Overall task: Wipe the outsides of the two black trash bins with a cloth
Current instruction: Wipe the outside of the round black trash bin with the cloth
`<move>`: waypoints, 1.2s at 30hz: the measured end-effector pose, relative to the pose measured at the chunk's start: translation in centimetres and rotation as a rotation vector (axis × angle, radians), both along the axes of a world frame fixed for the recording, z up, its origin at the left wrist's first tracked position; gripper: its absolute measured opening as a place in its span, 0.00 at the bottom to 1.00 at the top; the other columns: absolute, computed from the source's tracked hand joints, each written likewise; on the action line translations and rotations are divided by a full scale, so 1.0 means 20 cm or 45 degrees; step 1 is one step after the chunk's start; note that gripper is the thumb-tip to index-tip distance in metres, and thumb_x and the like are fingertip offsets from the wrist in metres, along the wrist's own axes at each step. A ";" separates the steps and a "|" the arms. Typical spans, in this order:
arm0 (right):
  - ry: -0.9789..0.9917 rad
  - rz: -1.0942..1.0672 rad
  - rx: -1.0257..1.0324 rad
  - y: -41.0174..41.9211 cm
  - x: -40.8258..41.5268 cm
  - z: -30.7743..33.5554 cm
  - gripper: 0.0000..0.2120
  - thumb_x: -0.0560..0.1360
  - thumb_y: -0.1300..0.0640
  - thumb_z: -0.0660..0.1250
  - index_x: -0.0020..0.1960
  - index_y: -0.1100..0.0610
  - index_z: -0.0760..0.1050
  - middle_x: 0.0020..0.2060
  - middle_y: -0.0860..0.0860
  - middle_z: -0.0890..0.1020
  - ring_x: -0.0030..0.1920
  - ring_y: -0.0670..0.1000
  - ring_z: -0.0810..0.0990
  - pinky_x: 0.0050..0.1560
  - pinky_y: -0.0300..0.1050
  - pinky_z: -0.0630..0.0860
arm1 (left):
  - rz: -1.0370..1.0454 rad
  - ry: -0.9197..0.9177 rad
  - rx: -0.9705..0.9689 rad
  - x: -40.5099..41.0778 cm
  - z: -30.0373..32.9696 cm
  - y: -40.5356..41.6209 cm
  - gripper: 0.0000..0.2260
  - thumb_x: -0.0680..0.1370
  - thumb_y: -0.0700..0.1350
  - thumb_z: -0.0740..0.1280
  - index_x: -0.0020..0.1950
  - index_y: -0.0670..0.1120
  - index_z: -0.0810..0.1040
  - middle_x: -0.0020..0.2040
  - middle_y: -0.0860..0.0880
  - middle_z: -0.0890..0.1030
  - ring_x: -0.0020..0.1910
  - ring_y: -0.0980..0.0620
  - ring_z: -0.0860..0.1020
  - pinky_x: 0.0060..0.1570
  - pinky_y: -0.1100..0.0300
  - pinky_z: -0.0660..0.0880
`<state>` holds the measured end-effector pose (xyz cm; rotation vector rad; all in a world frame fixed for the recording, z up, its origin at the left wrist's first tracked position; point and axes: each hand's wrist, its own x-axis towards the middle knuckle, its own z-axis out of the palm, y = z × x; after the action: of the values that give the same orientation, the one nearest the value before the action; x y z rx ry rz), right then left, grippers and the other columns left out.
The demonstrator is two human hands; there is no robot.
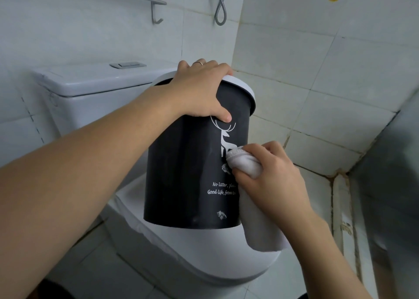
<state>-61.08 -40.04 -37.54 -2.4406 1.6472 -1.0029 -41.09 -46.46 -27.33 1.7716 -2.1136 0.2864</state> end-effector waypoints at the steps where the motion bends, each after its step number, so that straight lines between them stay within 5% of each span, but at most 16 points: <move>1: 0.013 0.006 0.024 0.01 -0.01 -0.01 0.13 0.71 0.44 0.68 0.56 0.38 0.74 0.49 0.42 0.71 0.45 0.50 0.77 0.39 0.47 0.74 | 0.007 0.008 0.006 0.01 0.00 0.00 0.40 0.64 0.64 0.76 0.71 0.55 0.66 0.65 0.53 0.72 0.66 0.48 0.67 0.63 0.48 0.61; 9: -0.112 0.039 -0.034 -0.01 0.02 0.03 0.12 0.71 0.45 0.70 0.54 0.39 0.75 0.49 0.42 0.72 0.45 0.48 0.76 0.40 0.48 0.75 | -0.008 -0.002 -0.005 0.00 0.00 0.02 0.40 0.64 0.64 0.76 0.71 0.54 0.66 0.64 0.53 0.72 0.66 0.48 0.67 0.62 0.48 0.61; 36: 0.142 -0.122 -0.116 0.10 0.12 0.07 0.11 0.71 0.45 0.67 0.53 0.41 0.75 0.50 0.45 0.71 0.40 0.54 0.75 0.32 0.44 0.66 | 0.016 -0.030 -0.018 0.00 -0.01 0.01 0.40 0.65 0.65 0.75 0.72 0.54 0.65 0.65 0.52 0.72 0.67 0.48 0.66 0.61 0.48 0.61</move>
<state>-58.70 -37.96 -36.19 -2.5403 1.8074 -0.9913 -41.17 -46.30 -27.48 1.7827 -2.1124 0.3261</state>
